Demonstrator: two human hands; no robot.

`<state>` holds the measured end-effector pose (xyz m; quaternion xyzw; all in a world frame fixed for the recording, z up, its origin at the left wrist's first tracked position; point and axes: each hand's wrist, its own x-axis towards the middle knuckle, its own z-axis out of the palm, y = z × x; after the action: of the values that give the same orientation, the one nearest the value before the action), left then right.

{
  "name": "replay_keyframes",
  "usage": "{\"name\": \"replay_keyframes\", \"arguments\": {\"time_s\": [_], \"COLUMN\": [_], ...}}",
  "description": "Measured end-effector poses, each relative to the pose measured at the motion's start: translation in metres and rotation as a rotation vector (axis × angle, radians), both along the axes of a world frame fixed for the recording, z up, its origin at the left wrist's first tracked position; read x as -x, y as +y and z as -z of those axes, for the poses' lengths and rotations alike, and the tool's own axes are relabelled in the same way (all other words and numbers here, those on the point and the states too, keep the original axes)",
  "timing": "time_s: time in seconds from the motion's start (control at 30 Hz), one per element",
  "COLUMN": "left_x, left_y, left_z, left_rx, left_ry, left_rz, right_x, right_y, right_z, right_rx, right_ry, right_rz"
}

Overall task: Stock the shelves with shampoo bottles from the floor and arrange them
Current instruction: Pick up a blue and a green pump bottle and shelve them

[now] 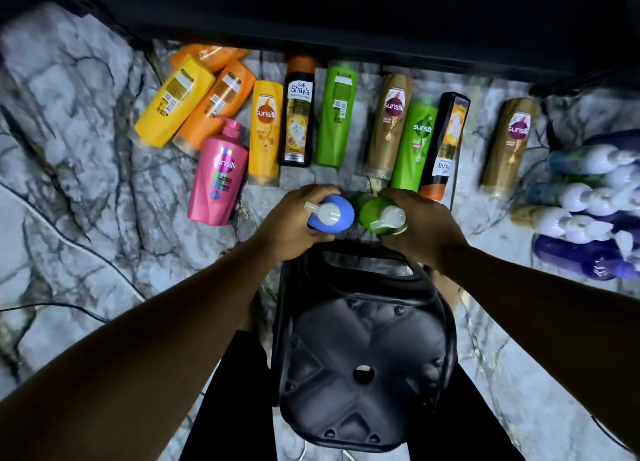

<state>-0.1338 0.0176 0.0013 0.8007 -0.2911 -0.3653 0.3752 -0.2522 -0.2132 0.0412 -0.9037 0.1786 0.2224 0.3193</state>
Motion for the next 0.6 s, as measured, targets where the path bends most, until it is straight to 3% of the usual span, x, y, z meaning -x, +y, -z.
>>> {"name": "replay_keyframes", "arguments": {"time_s": [0.3,0.6], "left_x": [0.014,-0.009], "left_y": [0.002,0.000], "left_z": [-0.111,-0.359], "left_rx": [0.044,0.129], "left_ry": [0.123,0.056], "left_rz": [-0.309,-0.257], "right_x": [0.008,0.011], "right_y": [0.015,0.015], "right_z": [-0.105,-0.336], "right_rx": [-0.092,-0.229], "right_ry": [-0.034,-0.305], "right_rz": [0.312,0.441]}}
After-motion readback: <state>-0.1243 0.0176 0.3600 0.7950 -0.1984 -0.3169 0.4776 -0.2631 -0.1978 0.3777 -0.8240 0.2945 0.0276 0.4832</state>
